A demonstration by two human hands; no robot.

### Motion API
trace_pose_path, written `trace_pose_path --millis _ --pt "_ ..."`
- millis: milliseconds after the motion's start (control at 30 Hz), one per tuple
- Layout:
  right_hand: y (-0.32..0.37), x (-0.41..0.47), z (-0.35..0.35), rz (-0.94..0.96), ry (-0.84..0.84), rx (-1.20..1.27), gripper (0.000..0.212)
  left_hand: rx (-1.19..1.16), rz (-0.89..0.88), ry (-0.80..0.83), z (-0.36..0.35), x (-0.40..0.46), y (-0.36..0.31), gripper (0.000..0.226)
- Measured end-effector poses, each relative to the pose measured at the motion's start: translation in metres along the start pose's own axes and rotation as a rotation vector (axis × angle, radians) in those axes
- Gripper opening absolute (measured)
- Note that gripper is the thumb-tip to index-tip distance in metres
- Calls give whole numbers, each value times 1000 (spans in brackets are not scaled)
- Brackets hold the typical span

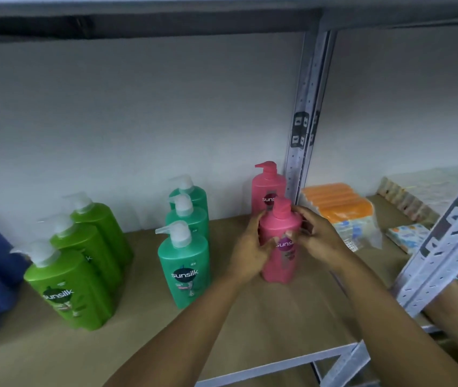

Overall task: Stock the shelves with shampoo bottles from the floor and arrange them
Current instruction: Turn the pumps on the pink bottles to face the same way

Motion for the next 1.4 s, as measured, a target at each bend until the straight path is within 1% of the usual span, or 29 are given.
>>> trace_pose_path --millis 133,300,533,667,1067,1200,1267,1400 --pt "1 18 -3 -2 -17 -43 57 -22 -7 -16 2 16 9 62" --pt "3 38 -4 -11 -38 -72 58 -31 -9 -25 3 37 13 56" --pt "7 54 -2 -32 -45 -35 57 92 2 -34 3 55 16 59" --pt "12 59 -3 -35 -49 -9 56 152 16 -1 4 63 17 60" --pt "14 70 -3 -38 -66 -4 57 198 -7 58 8 74 16 59" --pt "14 69 -2 -36 -61 -6 53 198 -4 73 9 73 14 59" --pt "14 69 -1 -22 -72 16 51 191 2 60 10 73 12 56" --pt "26 74 7 22 -105 93 42 223 -41 -45 14 76 -1 39"
Point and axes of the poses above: each hand's wrist, its own x-axis towards the middle knuckle, its own z-axis out of the back of the hand, y = z × x, the point moved 3 cm from there along x, towards the middle knuckle, and after that the axes turned 11 degrees about -z, right-handed, at the moved point
